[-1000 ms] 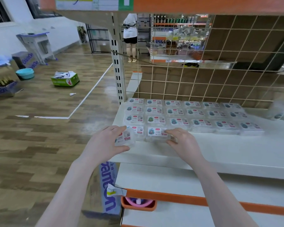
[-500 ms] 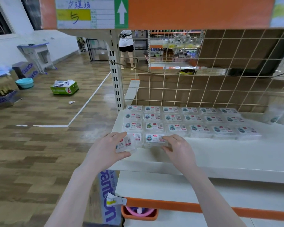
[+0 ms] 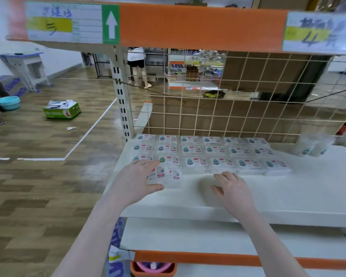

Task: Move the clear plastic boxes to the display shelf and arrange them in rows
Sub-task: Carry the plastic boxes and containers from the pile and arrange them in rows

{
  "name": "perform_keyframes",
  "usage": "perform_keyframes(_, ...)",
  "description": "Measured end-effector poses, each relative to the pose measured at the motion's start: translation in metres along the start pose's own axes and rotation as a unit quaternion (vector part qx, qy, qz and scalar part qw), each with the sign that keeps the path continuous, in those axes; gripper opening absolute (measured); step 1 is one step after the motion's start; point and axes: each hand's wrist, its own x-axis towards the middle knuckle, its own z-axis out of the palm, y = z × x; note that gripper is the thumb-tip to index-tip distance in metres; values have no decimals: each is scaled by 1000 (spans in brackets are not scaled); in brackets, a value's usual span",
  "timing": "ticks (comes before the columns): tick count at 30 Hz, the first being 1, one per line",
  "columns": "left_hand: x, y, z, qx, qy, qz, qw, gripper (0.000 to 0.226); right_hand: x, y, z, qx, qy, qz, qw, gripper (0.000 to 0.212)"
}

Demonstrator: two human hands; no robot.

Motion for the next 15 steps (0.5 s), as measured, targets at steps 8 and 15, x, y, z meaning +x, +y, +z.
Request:
perform_keyframes(8,38,50,22,22,-30,60,998,72,-11,46,-9,-15,-18,70,997,27)
perform_keyframes(15,61,84,45,52,-43,82,994,67,-16,53,-11,40,2,120,992,27)
